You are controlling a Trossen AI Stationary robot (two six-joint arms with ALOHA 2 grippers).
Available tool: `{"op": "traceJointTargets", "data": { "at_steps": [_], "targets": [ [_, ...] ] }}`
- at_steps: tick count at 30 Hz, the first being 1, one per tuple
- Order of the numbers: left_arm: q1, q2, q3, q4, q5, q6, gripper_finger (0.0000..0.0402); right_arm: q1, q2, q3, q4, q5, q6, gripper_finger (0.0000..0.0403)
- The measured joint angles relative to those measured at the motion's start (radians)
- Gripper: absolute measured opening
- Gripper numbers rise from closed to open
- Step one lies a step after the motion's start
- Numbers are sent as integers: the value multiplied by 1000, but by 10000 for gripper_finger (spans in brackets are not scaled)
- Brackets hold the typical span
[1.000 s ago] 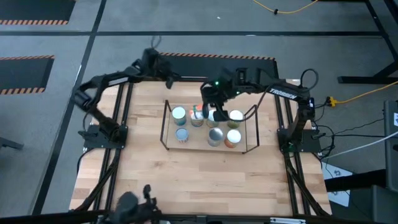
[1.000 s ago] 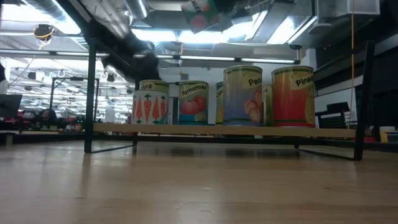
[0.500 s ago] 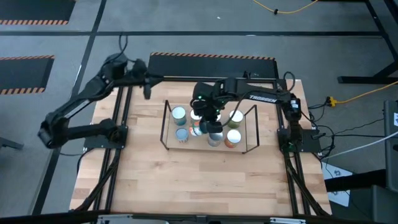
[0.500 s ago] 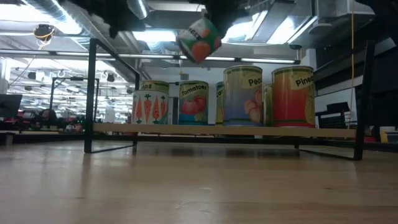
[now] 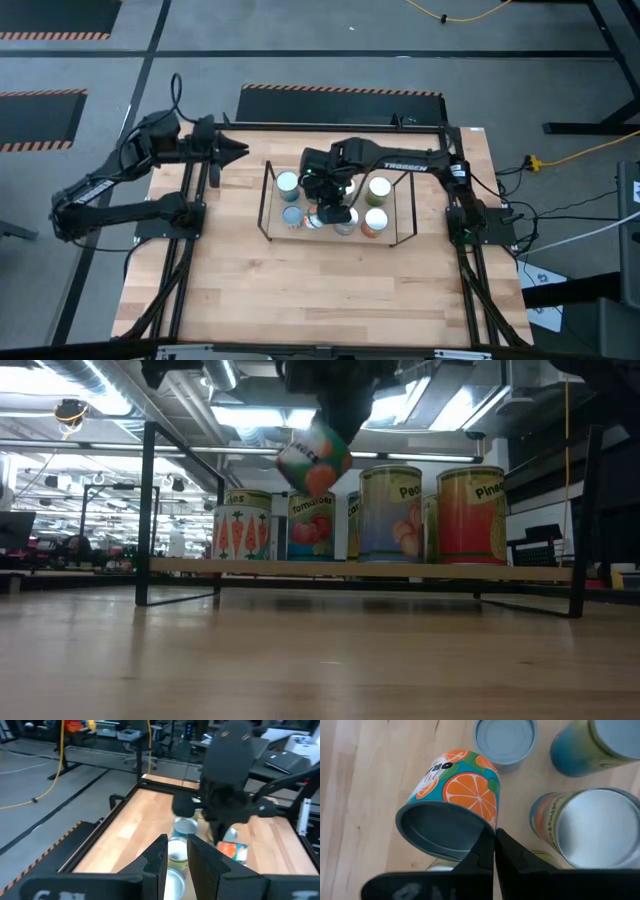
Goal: Pick and place cans onto a shelf
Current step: Put the small canned oranges on the shelf
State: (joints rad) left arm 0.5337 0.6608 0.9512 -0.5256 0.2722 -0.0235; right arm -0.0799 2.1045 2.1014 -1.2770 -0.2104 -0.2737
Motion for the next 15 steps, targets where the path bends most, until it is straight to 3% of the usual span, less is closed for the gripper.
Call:
{"op": "traceJointTargets", "data": {
  "at_steps": [15],
  "targets": [
    [-89,8,0,-20,-82,0,66,0,72,0,2,30,0,2]
  ]
}}
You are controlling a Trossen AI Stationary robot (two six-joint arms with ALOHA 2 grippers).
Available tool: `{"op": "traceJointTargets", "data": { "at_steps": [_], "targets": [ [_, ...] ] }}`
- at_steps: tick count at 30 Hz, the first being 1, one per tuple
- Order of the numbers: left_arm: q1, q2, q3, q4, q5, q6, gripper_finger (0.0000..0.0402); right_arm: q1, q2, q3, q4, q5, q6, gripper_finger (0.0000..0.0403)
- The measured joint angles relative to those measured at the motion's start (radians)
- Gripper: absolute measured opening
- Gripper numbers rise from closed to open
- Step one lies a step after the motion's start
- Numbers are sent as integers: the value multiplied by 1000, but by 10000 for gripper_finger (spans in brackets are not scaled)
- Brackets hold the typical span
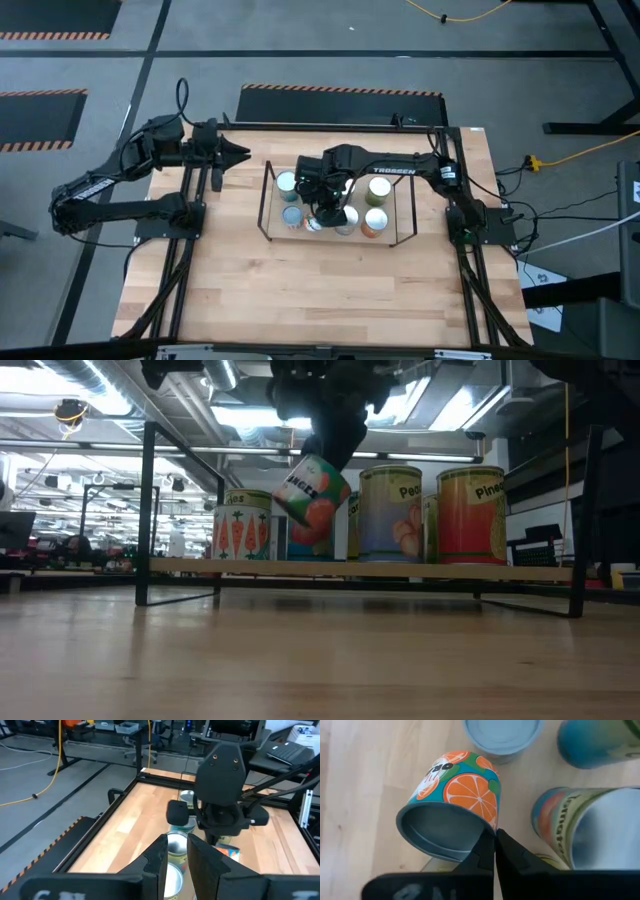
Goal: Pick and place cans onto a shelf
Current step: Put the small canned oranges on the shelf
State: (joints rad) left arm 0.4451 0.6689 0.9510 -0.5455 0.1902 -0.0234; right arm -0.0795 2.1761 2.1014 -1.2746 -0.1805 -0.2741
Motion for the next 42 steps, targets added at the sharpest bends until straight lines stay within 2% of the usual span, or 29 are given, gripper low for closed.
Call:
{"op": "traceJointTargets", "data": {
  "at_steps": [4,32,42],
  "targets": [
    [-9,1,0,-2,0,0,66,0,0,0,-1,65,3,2],
    [-13,1,0,-4,1,7,66,1,54,0,-7,64,1,3],
    [-13,1,0,-4,1,8,66,1,54,0,-8,64,3,42]
  ]
}}
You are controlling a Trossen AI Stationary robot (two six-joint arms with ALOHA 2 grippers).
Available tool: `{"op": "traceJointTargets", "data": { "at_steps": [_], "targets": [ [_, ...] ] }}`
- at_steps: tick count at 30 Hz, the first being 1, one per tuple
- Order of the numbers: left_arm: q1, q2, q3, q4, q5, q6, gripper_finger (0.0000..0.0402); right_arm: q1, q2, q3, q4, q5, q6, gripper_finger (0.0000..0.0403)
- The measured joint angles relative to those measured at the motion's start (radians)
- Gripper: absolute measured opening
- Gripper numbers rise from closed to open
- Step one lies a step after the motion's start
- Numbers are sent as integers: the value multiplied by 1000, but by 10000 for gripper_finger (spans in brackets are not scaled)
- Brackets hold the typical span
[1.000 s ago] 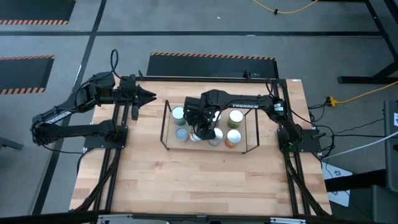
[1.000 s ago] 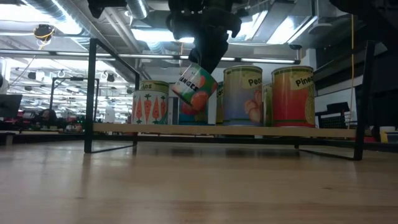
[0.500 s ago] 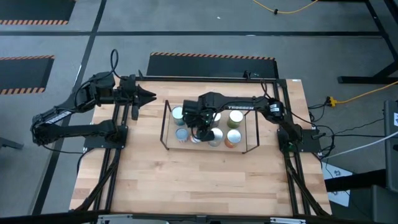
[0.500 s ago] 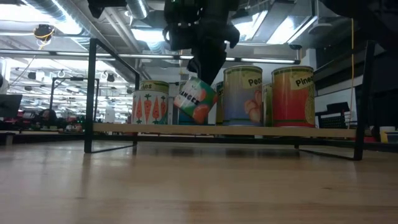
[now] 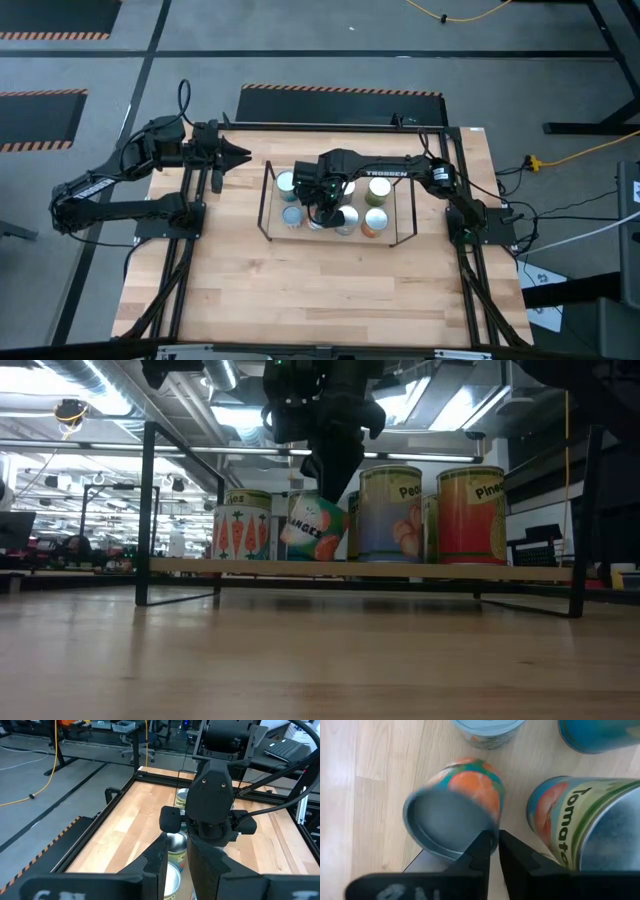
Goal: Pick and place cans onto a shelf
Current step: Put the small canned oranges on the shelf, then return to Home Position
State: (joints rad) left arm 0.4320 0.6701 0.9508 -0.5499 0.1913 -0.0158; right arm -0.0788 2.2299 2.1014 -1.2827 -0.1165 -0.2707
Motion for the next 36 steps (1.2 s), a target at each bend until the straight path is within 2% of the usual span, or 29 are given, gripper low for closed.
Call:
{"op": "traceJointTargets", "data": {
  "at_steps": [19,23,26,30,33,36],
  "targets": [
    [0,0,0,-6,0,0,66,0,-1,0,42,0,0,52],
    [0,0,0,-8,1,1,66,0,-1,39,19,1,0,37],
    [0,-3,0,-11,8,15,66,0,-2,119,-23,1,0,16],
    [-13,-63,-2,-29,41,50,66,0,-6,259,-97,-14,0,7],
    [-35,-136,-19,-46,39,53,66,0,-98,189,-69,-51,-1,16],
    [-61,-223,-97,-28,43,52,66,0,-190,158,-88,-59,4,21]
  ]
}}
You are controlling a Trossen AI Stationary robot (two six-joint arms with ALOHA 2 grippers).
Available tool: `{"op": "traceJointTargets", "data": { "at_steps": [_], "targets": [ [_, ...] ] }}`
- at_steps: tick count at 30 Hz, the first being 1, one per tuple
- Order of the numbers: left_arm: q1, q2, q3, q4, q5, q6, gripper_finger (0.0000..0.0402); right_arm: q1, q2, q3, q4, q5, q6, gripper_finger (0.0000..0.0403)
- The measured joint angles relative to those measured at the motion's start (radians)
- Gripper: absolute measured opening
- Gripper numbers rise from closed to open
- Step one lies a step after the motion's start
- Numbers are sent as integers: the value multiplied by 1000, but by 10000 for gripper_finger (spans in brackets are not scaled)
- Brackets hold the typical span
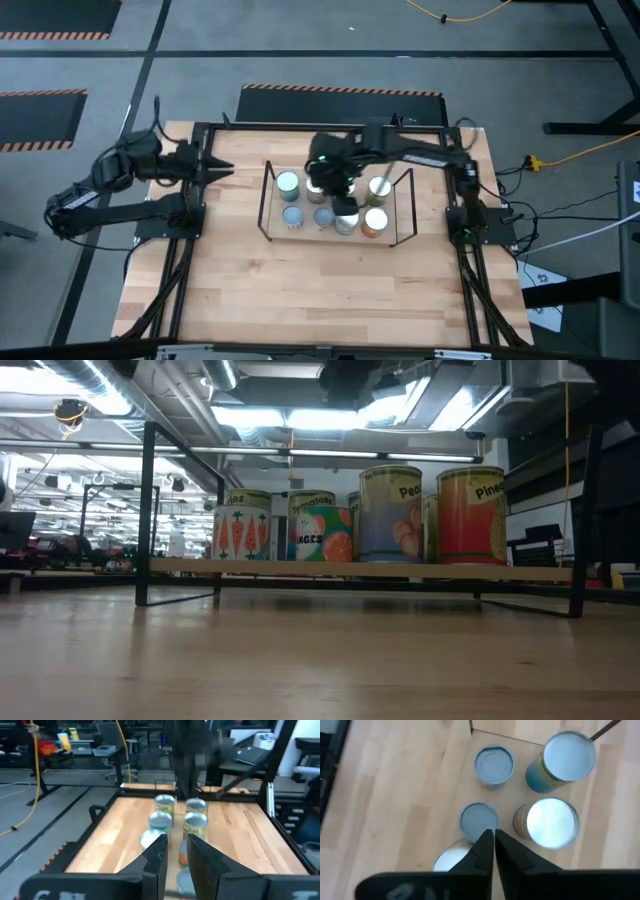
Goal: Pick and place cans onto a shelf
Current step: Return to Home Position
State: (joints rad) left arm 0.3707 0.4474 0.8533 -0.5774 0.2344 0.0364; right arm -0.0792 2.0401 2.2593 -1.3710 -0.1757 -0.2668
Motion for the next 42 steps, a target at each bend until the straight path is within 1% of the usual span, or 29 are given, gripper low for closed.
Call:
{"op": "traceJointTargets", "data": {
  "at_steps": [3,8,12,15,20,21,24,26,28,32,36,42],
  "targets": [
    [-21,-100,-133,62,-7,-13,66,0,-72,-6,-9,-2,0,22],
    [-48,-251,-404,288,-7,-50,66,-4,-197,-6,-11,-2,-1,23],
    [-67,-322,-585,460,-8,-53,66,-10,-270,-6,-11,-2,-1,23],
    [-78,-339,-689,587,-9,-53,66,-10,-321,-6,-18,-2,-2,23],
    [-91,-339,-828,801,-10,-53,66,-9,-380,-7,-60,-2,-3,23],
    [-94,-339,-845,821,-9,-55,66,-9,-393,-7,-60,-2,-3,23],
    [-107,-338,-844,813,-35,-44,66,-10,-425,-9,-60,-2,-3,23],
    [-115,-337,-845,806,-50,-28,66,-10,-455,-44,-43,-1,-3,23],
    [-119,-337,-845,802,-61,-26,66,-10,-501,-119,3,-1,-7,23],
    [-121,-337,-845,779,-64,-26,66,-22,-634,-362,160,-2,-7,23],
    [-121,-337,-845,770,-65,-23,66,-51,-801,-625,336,-2,15,23],
    [-121,-337,-845,770,-67,-6,66,-94,-1075,-975,591,-16,79,23]
  ]
}}
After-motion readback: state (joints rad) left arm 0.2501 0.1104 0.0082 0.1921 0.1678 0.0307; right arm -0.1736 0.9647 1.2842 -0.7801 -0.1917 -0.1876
